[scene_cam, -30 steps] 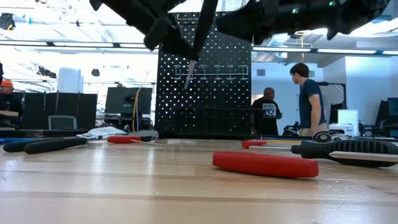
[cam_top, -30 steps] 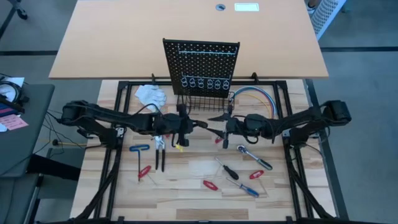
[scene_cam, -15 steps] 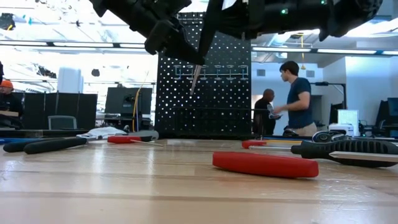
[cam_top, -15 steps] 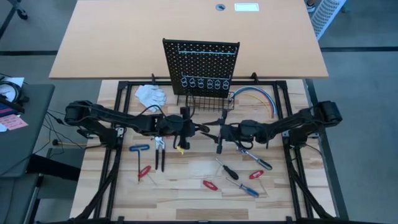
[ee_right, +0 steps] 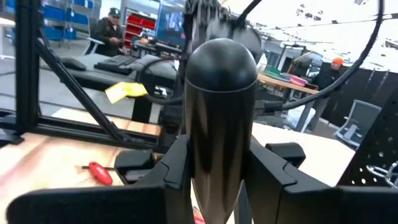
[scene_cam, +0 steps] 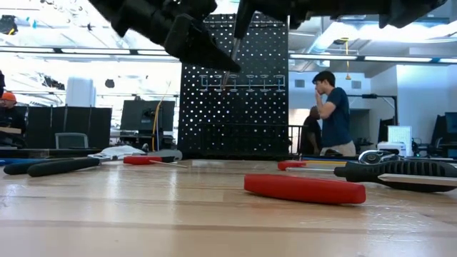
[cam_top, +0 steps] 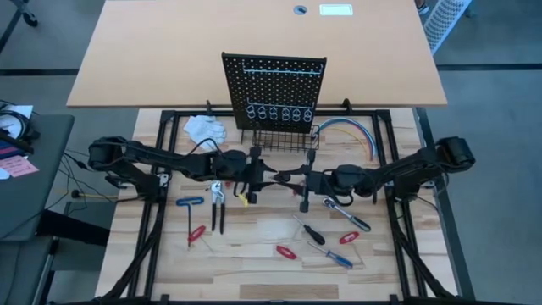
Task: Hang tools onto peg board
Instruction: Hang the black screwdriver on the pegboard
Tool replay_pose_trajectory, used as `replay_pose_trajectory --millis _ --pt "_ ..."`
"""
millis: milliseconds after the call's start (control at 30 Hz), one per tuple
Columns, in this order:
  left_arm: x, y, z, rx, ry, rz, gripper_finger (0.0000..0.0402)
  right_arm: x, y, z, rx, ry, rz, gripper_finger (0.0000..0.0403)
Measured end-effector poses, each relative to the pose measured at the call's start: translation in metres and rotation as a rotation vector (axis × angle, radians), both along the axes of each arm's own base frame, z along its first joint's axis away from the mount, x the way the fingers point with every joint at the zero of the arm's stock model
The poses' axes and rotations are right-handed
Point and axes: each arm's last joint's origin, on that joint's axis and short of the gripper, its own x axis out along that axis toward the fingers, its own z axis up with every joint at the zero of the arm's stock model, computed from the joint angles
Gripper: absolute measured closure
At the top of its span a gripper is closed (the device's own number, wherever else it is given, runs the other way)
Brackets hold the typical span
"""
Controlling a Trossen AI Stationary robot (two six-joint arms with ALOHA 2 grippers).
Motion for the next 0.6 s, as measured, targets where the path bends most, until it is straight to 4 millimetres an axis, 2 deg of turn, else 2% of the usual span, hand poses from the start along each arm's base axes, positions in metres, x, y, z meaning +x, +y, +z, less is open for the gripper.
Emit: replay_pose_trajectory --millis 100,200,500,600 --pt "-0.004 0.000 -0.006 0.006 -0.092 -0.006 0.0243 -0.001 0.003 0.002 0.001 -0.009 0.009 0.0302" --pt "-0.008 0.000 -0.010 0.015 -0.136 -0.007 0.0269 -0.001 0.003 0.001 -0.002 -0.004 0.009 0.0302" --pt "-0.009 -0.001 -0.012 0.021 -0.152 -0.009 0.0380 -0.001 0.003 0.001 -0.002 -0.004 -0.032 0.0302" --pt "-0.009 -0.001 -0.012 -0.013 -0.149 0.003 0.0386 -0.001 0.002 0.001 0.021 -0.007 -0.035 0.0302"
